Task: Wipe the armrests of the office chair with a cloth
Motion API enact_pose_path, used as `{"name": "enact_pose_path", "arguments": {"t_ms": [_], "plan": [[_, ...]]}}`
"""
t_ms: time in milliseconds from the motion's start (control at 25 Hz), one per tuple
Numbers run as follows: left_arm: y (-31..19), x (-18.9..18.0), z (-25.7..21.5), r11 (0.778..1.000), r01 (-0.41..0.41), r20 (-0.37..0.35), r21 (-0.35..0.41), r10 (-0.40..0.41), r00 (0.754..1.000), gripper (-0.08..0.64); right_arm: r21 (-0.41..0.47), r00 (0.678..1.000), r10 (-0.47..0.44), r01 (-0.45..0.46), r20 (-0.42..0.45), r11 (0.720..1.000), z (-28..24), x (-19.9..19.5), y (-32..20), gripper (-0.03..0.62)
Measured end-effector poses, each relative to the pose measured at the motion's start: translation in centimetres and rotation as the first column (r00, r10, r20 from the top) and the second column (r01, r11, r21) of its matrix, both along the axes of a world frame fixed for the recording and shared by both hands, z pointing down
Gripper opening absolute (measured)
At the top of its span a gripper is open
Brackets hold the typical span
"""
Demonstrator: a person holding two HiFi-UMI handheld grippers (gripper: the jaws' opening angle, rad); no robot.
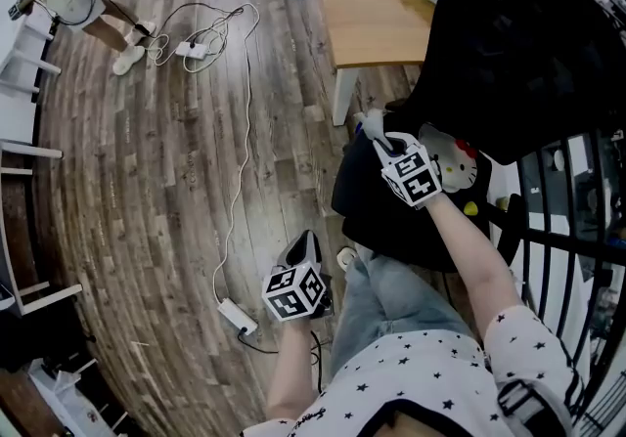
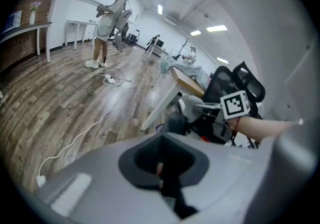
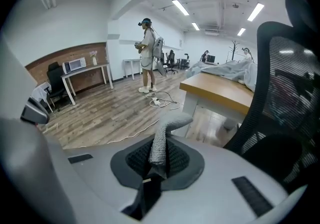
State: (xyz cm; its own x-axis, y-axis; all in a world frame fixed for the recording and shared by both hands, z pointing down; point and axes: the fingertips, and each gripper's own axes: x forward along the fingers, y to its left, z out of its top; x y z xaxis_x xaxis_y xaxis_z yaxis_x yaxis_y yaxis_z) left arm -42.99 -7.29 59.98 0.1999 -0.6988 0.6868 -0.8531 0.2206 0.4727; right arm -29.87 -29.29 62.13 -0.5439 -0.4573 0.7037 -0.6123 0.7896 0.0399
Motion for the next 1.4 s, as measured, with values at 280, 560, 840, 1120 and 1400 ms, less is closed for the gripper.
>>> {"name": "enact_pose_path", "arguments": {"t_ms": [280, 560, 840, 1120, 1400], "plan": [[-1.6, 0.7, 1.1, 1.0, -0.01, -0.008, -0.021, 0.01, 1.0, 0.003, 0.012, 1.0, 0.009, -0.009, -0.026, 1.0, 0.8, 1.0, -3.6, 0.026], [-2.4, 1.7, 2.0, 0.999, -0.022, -0.018, -0.046, 0.021, 1.0, 0.003, -0.015, 0.997, -0.025, 0.024, -0.079, 1.0, 4.2, 1.0, -4.8, 0.026], [-2.4, 2.1, 2.7, 0.997, -0.025, -0.012, -0.069, 0.024, 1.0, 0.003, -0.1, 0.989, -0.075, 0.063, -0.129, 0.993, 7.7, 0.0, -3.7, 0.028], [-1.7, 2.3, 3.1, 0.996, -0.022, -0.017, -0.085, 0.021, 1.0, 0.003, -0.146, 0.994, -0.03, 0.015, -0.103, 0.989, 9.2, -0.3, -3.4, 0.026], [-1.8, 2.7, 2.9, 0.997, -0.026, -0.024, -0.076, 0.024, 0.999, 0.003, -0.131, 0.995, -0.02, 0.006, -0.102, 0.991, 9.4, -0.5, -3.4, 0.026]]}}
